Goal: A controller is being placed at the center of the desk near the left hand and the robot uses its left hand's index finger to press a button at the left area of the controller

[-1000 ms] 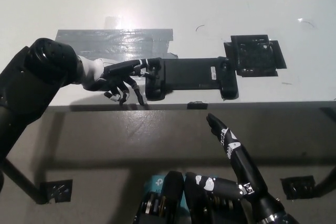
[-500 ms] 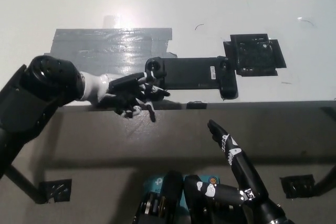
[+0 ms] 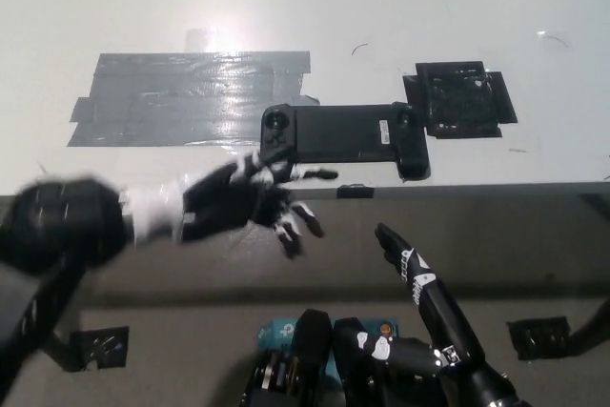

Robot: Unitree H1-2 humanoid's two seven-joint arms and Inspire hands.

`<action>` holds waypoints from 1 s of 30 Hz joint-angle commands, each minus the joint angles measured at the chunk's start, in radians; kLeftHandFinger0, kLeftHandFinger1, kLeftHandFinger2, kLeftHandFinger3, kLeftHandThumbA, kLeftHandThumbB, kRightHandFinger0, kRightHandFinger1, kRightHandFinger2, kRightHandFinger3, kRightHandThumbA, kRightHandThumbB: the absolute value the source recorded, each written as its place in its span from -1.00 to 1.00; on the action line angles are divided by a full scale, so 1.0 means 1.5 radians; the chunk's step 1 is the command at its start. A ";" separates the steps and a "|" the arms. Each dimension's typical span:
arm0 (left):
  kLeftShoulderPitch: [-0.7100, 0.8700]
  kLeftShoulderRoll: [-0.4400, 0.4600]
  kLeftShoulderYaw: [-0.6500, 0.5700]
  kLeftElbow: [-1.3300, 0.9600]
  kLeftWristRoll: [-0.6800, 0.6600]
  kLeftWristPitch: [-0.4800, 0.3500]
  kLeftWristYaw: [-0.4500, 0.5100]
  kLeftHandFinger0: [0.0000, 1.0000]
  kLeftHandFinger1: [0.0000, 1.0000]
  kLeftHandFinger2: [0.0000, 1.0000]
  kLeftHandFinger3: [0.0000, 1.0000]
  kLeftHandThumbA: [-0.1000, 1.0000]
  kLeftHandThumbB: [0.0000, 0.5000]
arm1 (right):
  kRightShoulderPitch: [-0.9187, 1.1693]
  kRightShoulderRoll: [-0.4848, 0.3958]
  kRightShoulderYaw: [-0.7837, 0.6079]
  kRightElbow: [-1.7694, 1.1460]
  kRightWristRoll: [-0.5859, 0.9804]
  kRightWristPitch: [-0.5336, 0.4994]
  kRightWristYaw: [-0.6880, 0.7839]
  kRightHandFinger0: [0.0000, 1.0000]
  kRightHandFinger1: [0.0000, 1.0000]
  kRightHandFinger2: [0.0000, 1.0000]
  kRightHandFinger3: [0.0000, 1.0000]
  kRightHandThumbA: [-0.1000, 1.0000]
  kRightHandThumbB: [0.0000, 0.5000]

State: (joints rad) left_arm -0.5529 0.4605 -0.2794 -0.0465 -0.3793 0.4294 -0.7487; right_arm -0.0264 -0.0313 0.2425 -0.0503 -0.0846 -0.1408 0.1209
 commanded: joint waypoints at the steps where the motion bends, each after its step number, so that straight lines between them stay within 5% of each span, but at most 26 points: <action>1: 0.233 -0.122 0.132 -0.221 0.182 -0.194 0.275 1.00 1.00 1.00 1.00 1.00 0.29 | 0.005 0.008 -0.010 -0.024 0.027 -0.021 0.005 1.00 1.00 1.00 1.00 0.82 0.02; 3: 0.294 -0.175 0.133 -0.176 0.233 -0.276 0.321 1.00 1.00 1.00 1.00 1.00 0.11 | 0.004 0.009 -0.010 -0.019 0.028 -0.022 0.005 1.00 1.00 1.00 1.00 0.85 0.05; 9: 0.359 -0.234 0.141 -0.066 0.320 -0.451 0.371 1.00 1.00 1.00 1.00 1.00 0.34 | -0.014 0.013 -0.012 -0.007 0.029 -0.033 0.003 1.00 1.00 1.00 1.00 0.86 -0.05; 30: 0.352 -0.251 0.150 0.044 0.449 -0.586 0.471 1.00 1.00 1.00 1.00 1.00 0.38 | -0.015 0.024 -0.016 0.000 0.016 -0.047 -0.015 1.00 1.00 1.00 1.00 0.95 -0.09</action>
State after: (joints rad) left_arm -0.0133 0.1145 -0.1031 -0.0080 0.0469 -0.0432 -0.3192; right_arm -0.0257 -0.0304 0.2407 -0.0185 -0.0842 -0.1410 0.1207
